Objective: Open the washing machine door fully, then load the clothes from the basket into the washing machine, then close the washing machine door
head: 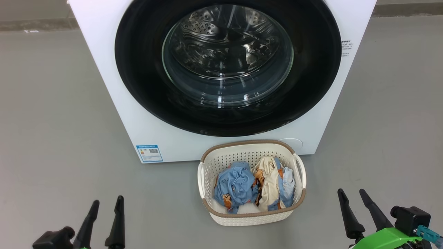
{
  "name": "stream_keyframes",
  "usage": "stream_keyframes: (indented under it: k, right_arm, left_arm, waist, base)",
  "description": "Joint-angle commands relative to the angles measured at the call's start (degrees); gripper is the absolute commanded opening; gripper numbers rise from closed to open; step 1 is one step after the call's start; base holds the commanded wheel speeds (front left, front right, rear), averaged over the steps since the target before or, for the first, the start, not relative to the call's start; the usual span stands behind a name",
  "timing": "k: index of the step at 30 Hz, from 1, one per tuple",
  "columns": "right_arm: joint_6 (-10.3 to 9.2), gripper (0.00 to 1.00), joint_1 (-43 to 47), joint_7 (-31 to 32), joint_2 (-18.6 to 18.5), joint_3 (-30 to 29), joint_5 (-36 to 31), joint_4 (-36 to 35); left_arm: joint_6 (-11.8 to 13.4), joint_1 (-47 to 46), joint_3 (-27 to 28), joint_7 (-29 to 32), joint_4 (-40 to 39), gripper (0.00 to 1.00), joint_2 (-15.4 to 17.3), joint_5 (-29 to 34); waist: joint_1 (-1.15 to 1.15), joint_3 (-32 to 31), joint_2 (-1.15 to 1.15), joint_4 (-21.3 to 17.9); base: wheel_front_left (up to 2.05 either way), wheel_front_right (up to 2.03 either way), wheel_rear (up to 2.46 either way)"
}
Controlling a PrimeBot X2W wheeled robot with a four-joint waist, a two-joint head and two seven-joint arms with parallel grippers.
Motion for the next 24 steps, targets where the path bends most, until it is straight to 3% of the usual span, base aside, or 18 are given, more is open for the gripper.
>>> stream_keyframes:
  k: [1,17,24]
  right_arm:
    - [0.09,1.00,-2.1,-0.9,-1.0,1.1,-1.5,-1.7]
    - [0.10,1.00,-1.8,-3.6,-1.1,-0.3,-11.5,-2.4]
    - [0.10,1.00,-1.5,-3.7,-0.7,-1.2,-11.7,-2.5]
  left_arm:
    - [-0.1,-0.9,1.4,-1.0,-1.8,1.00,1.4,1.5]
    - [-0.2,-0.4,0.8,-3.7,-2.3,1.00,2.5,10.0]
    - [-0.2,-0.2,1.3,-3.8,-1.5,1.00,2.2,10.1]
  waist:
    - [0.00,0.1,0.00,-0.1]
    - [0.00,0.0,0.00,-0.6]
    - [0.00,-0.2,0.00,-0.9]
  base:
    - [0.00,0.00,0.00]
    - [0.00,0.00,0.00]
    - [0.00,0.00,0.00]
